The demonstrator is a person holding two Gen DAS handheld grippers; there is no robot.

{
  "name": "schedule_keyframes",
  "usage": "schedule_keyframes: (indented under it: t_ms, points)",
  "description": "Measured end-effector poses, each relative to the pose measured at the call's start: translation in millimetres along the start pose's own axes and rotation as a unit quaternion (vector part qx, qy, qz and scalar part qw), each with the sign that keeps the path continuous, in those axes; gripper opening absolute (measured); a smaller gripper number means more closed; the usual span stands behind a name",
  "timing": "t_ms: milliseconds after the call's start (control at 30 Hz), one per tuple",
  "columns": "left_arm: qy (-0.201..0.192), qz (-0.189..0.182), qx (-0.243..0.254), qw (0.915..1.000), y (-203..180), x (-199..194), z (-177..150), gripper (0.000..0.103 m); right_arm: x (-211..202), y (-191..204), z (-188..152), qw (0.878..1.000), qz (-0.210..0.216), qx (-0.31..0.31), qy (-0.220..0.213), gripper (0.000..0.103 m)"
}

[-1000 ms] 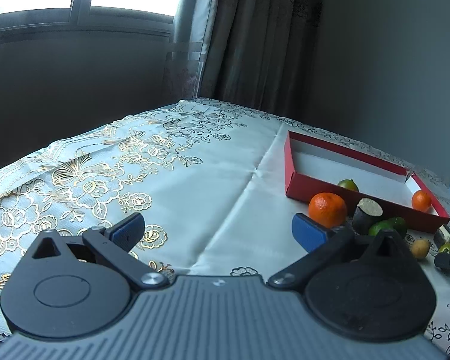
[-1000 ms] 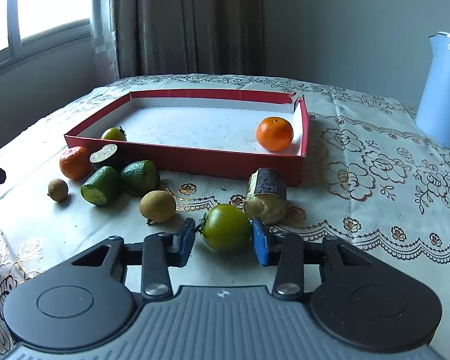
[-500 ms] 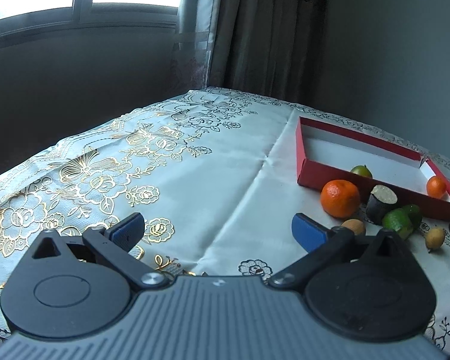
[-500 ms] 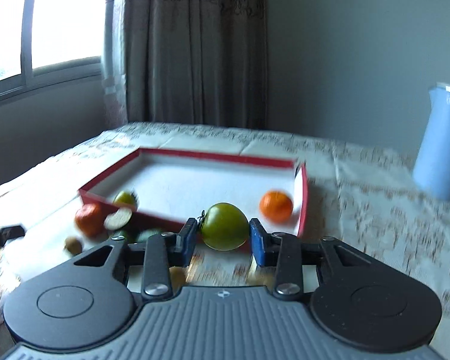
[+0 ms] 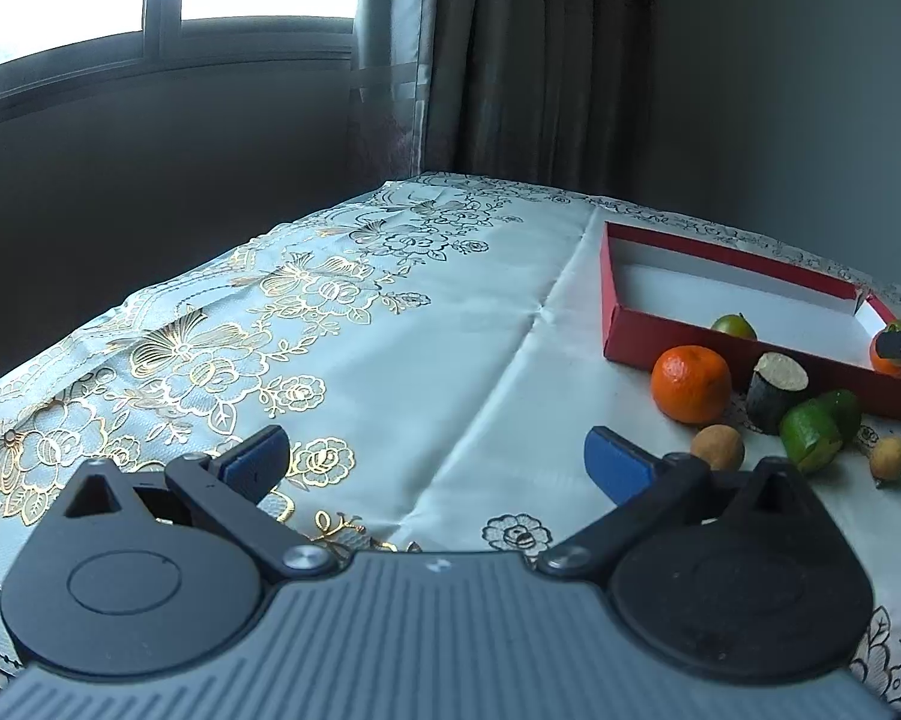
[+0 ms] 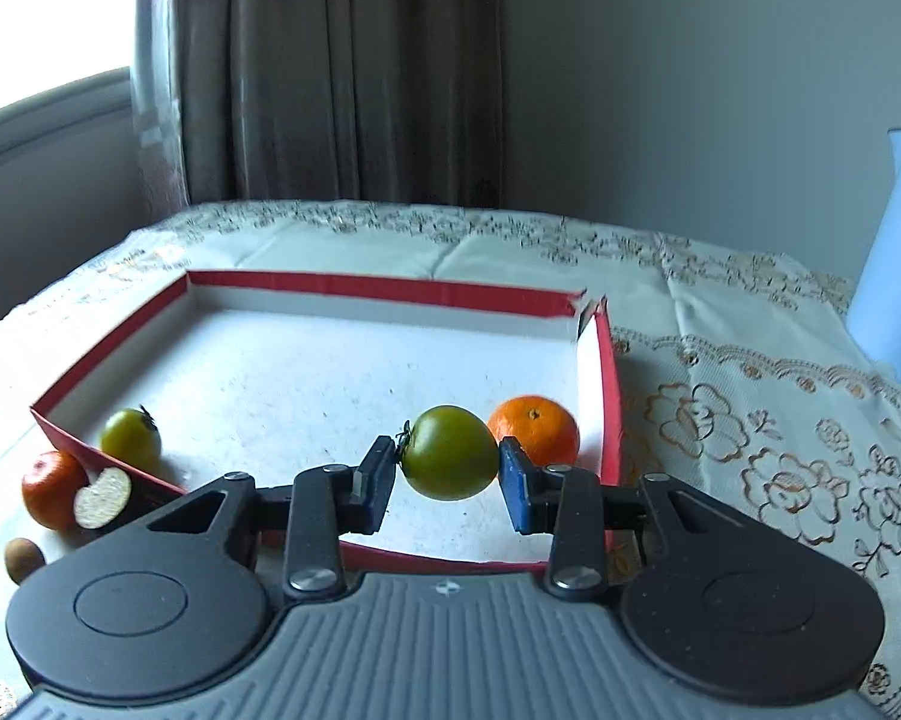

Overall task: Organize fruits
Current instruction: 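Lower the green tomato into the red box and open the right gripper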

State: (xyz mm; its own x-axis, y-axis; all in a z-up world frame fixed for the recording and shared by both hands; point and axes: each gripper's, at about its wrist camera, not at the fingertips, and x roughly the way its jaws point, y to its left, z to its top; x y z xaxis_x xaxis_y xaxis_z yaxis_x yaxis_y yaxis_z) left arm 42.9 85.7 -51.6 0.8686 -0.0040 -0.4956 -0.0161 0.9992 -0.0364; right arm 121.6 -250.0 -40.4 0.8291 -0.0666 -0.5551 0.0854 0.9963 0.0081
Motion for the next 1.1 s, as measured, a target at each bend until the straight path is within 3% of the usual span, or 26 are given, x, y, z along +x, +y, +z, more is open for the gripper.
schedule_keyframes:
  t_ms: [300, 567, 800, 1033, 1100]
  points:
    - [0.000, 0.003, 0.002, 1.0000, -1, 0, 0, 0.103, 8, 2, -3, 1.000, -0.003, -0.004, 0.012, 0.039]
    - [-0.004, 0.005, 0.000, 1.0000, 1, -2, 0, 0.103, -8, -17, -6, 0.999, 0.006, 0.032, -0.004, 0.040]
    - [-0.007, 0.003, -0.001, 1.0000, 2, -3, -1, 0.103, -55, -47, -23, 0.998, 0.008, 0.054, -0.042, 0.059]
    - [-0.004, -0.004, 0.007, 1.0000, 0, -3, -1, 0.103, -84, -84, -64, 0.997, -0.038, 0.055, -0.024, 0.072]
    - [-0.008, -0.002, 0.016, 0.9998, -4, -5, 0, 0.103, -87, -93, -75, 0.997, -0.053, 0.062, -0.017, 0.083]
